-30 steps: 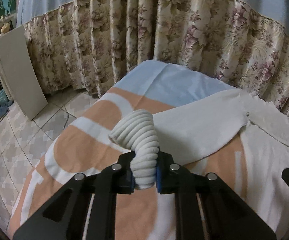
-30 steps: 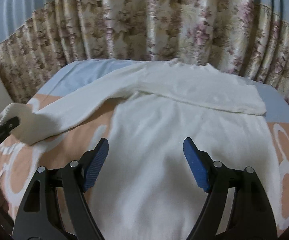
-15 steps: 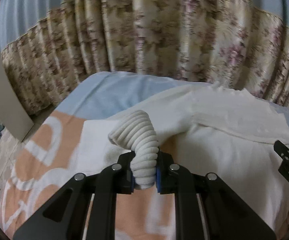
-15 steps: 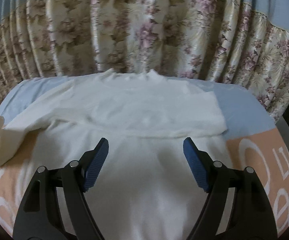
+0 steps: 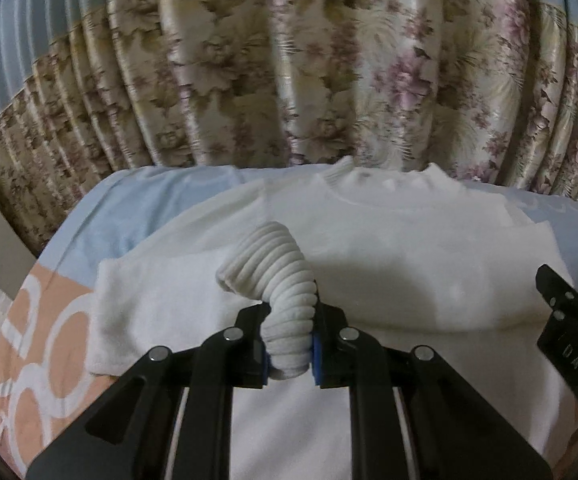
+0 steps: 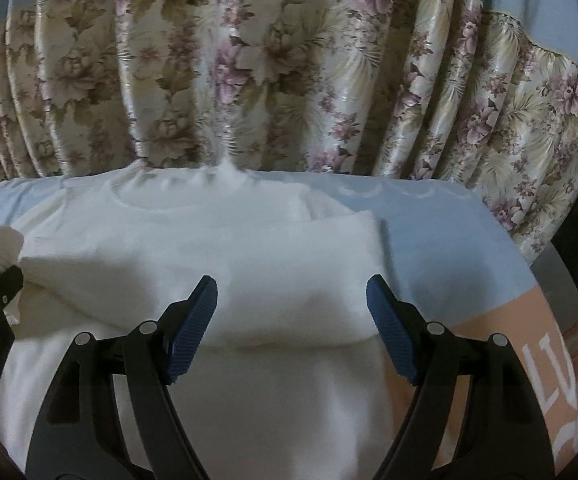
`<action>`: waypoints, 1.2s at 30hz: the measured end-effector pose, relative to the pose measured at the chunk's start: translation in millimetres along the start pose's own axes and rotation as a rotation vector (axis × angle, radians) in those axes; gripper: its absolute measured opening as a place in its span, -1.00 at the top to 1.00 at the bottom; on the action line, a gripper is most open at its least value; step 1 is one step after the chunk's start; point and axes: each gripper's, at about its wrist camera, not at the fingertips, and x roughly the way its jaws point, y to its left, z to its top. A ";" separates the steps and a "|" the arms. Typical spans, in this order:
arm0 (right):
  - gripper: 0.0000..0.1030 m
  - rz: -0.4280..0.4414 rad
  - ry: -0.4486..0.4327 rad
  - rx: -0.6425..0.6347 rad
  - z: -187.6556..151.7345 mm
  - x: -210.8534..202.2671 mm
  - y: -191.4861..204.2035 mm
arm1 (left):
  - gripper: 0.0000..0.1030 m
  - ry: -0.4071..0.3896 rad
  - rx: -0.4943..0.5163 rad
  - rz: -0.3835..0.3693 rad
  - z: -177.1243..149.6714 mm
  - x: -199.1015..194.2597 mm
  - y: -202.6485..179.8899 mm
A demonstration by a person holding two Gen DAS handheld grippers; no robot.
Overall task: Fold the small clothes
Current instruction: 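Carry the held cuff with the left gripper across the sweater body, then open the left gripper to release the sleeve onto the sweater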
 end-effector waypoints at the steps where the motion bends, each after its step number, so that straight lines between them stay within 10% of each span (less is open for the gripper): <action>1: -0.51 -0.003 0.003 0.006 1.2 3.4 -6.0 | 0.72 -0.001 0.003 -0.005 1.9 2.4 -7.0; 18: -0.51 -0.091 0.036 0.065 3.9 46.3 -99.0 | 0.68 0.020 0.094 -0.070 19.0 47.8 -117.9; 25: -0.53 -0.083 0.061 0.077 -4.3 44.2 -106.6 | -0.42 -0.010 0.081 -0.021 6.6 32.9 -119.8; 36: -0.58 0.107 0.030 0.025 11.1 22.7 -42.2 | -0.52 -0.076 0.000 0.042 18.4 3.1 -26.2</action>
